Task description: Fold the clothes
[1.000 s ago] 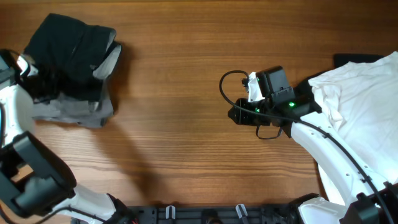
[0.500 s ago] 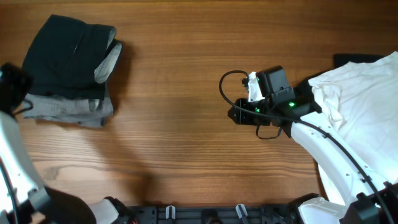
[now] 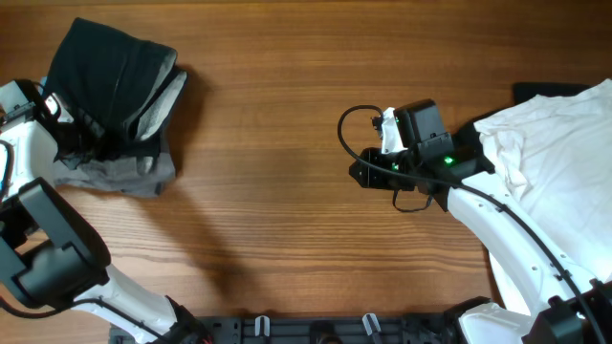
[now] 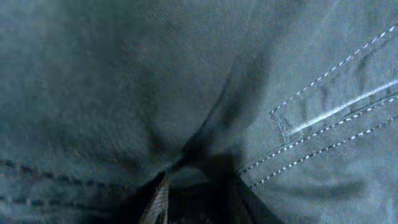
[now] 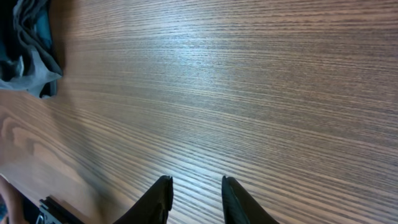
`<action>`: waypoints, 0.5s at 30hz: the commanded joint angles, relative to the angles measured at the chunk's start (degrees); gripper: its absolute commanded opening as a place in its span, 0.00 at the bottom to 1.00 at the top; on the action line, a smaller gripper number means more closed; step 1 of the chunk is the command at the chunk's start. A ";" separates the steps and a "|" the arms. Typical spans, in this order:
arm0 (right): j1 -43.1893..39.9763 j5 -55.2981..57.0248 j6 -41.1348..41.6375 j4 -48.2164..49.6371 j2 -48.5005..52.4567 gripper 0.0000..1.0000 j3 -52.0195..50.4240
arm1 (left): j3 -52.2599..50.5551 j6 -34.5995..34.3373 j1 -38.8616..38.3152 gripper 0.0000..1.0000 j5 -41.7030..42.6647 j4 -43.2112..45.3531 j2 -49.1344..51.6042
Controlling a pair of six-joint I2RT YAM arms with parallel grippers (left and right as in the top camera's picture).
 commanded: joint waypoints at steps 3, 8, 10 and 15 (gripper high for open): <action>0.28 0.79 -2.32 -0.04 -4.63 0.32 0.07 | -1.51 1.57 -3.32 0.40 0.76 -8.98 -13.49; 0.31 6.12 -4.48 2.64 -15.52 0.34 1.42 | -1.51 8.57 -11.26 0.57 3.87 -10.82 -32.26; 0.31 6.84 -7.37 5.11 -20.59 0.41 2.25 | -1.51 15.37 -17.70 0.61 4.26 -10.84 -38.49; 0.28 8.11 -5.95 9.03 -27.52 1.00 2.34 | -1.53 28.48 -36.00 1.00 0.02 -12.31 -45.09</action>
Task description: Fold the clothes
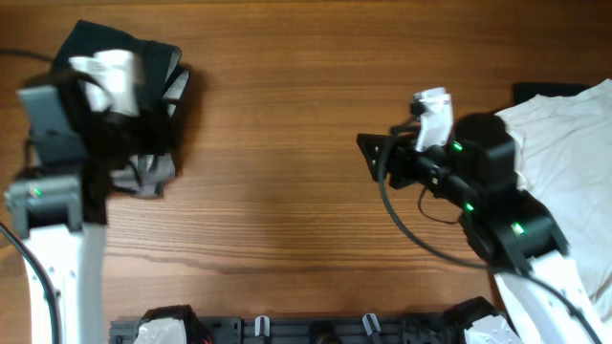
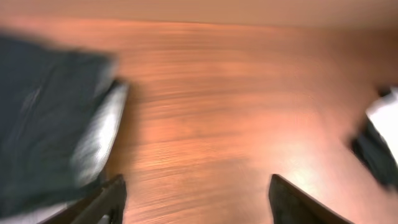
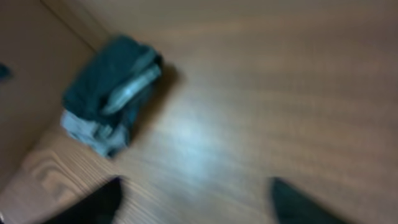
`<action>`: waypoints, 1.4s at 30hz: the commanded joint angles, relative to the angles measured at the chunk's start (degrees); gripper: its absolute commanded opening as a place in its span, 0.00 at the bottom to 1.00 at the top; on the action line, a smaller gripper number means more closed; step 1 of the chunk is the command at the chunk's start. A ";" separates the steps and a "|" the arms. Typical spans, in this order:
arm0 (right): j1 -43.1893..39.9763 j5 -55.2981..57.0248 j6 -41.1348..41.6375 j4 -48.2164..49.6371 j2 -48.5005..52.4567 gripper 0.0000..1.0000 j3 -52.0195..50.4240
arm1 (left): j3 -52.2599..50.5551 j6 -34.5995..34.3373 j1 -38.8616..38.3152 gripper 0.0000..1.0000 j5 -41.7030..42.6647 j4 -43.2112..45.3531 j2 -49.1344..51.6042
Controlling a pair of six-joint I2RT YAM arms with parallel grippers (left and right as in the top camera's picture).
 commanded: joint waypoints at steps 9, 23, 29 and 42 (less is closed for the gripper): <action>0.24 2.29 4.28 0.37 -1.44 1.00 1.09 | 0.00 7.19 -18.27 1.00 -15.02 -5.64 1.25; 0.24 1.66 16.55 -1.60 0.57 1.00 1.09 | 0.00 7.19 -18.27 1.00 -15.02 -5.66 2.19; 0.24 2.51 21.75 -7.78 1.40 1.00 1.09 | 0.00 7.19 -18.25 1.00 -15.02 -5.66 2.19; 0.35 -9.31 -21.99 13.20 -0.59 1.00 0.74 | 0.00 7.19 -18.27 1.00 -15.02 -5.68 2.19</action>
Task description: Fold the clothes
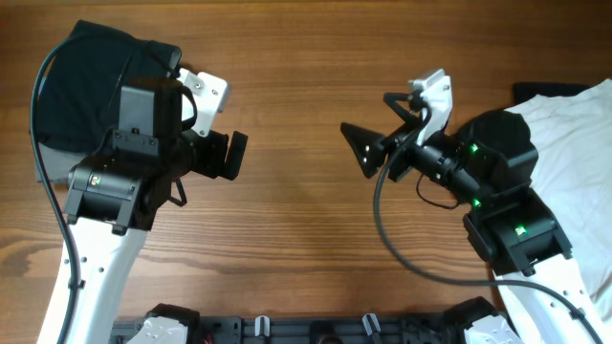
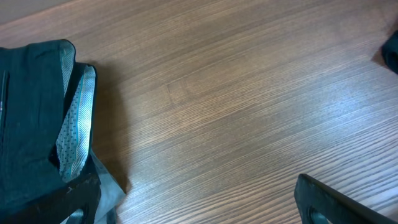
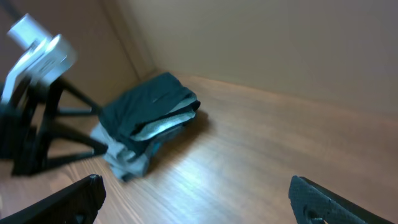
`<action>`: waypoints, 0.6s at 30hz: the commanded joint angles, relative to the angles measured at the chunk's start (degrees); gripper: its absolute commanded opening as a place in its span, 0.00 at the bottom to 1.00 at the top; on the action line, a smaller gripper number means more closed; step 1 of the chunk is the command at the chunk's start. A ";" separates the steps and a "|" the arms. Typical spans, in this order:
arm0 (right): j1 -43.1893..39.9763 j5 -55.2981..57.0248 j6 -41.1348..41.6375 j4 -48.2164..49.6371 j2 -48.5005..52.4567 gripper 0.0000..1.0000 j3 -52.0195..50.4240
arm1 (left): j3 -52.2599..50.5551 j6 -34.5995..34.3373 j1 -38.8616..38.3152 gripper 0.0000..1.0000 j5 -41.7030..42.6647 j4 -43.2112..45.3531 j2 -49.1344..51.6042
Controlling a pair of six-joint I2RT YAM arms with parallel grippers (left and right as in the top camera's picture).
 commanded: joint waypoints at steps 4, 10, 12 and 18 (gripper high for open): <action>0.33 4.98 -11.13 0.66 -7.48 1.00 -4.70 | 0.02 0.81 -0.26 1.00 -0.55 0.02 0.07; 0.26 7.98 -17.38 9.22 -27.93 1.00 -26.01 | 0.02 0.81 -0.26 1.00 -0.55 0.02 0.07; 0.26 8.24 -17.31 10.82 -34.16 1.00 -32.17 | 0.02 0.81 -0.26 1.00 -0.55 0.02 0.07; 0.26 7.02 -16.87 14.19 -53.83 1.00 -47.63 | 0.02 0.81 -0.26 1.00 -0.55 0.02 0.04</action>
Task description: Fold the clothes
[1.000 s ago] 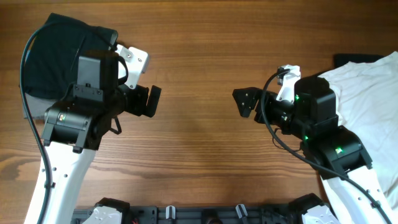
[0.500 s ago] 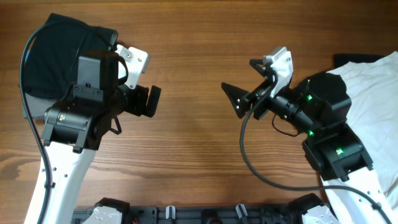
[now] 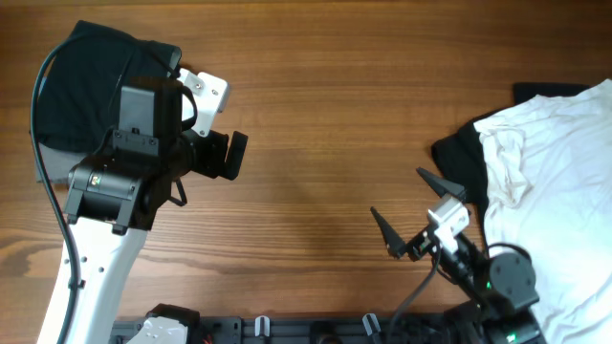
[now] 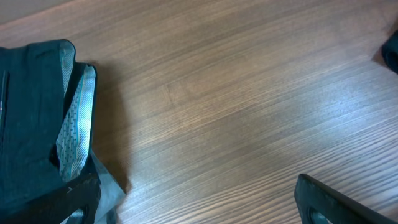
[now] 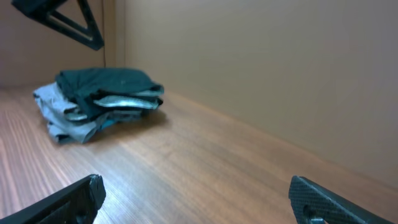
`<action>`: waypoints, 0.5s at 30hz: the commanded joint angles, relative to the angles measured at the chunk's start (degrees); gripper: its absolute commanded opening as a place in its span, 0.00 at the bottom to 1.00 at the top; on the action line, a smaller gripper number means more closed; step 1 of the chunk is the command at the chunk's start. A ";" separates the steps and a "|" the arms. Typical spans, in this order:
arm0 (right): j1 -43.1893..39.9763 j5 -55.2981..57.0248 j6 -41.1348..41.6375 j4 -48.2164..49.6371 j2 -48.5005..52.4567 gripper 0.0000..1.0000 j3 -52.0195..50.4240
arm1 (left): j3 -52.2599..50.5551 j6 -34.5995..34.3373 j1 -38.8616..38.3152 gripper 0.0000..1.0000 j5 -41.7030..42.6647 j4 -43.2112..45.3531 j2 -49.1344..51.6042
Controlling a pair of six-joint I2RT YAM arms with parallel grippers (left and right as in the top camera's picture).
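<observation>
A folded stack of dark and grey clothes (image 3: 96, 72) lies at the table's far left corner, also seen as the stack (image 4: 34, 124) and the stack (image 5: 99, 99). A crumpled white garment (image 3: 555, 182) lies at the right edge, with dark cloth (image 3: 459, 158) showing beside it. My left gripper (image 3: 232, 156) hovers right of the stack, open wide and holding nothing; its fingers (image 4: 81, 199) frame bare wood. My right gripper (image 3: 402, 205) is low at the front right, open wide and holding nothing, with fingers (image 5: 333, 199) apart.
The wooden table (image 3: 316, 86) runs between the stack and the white garment. A black rail (image 3: 306, 330) lines the front edge. A plain wall (image 5: 280, 68) rises behind the table. My left gripper's fingers (image 5: 62, 18) show at the top left of the right wrist view.
My right arm has moved from the middle right of the table back to the front right edge, still open. Dark cloth beside the white garment now shows. The left arm has not moved.
My left gripper was pressed into the folded stack at the far left, the right low over bare wood with fingers close together. Both then stood higher with fingers apart. The left then hung right of the stack, and now the right is back at the front edge.
</observation>
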 commanded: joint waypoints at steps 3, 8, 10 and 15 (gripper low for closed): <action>0.09 -0.24 -0.92 6.21 -9.49 1.00 -8.72 | 0.02 0.81 -0.24 1.00 -0.52 0.04 0.02; 0.09 -0.20 -1.03 8.98 -10.01 1.00 -12.83 | 0.02 0.81 -0.26 1.00 -0.52 0.02 0.02; 0.09 -0.20 -1.14 8.35 -9.99 1.00 -12.79 | 0.02 0.81 -0.26 1.00 -0.52 0.04 0.02; 0.09 -0.20 -1.14 4.81 -9.97 1.00 -12.79 | 0.02 0.81 -0.26 1.00 -0.52 0.04 0.02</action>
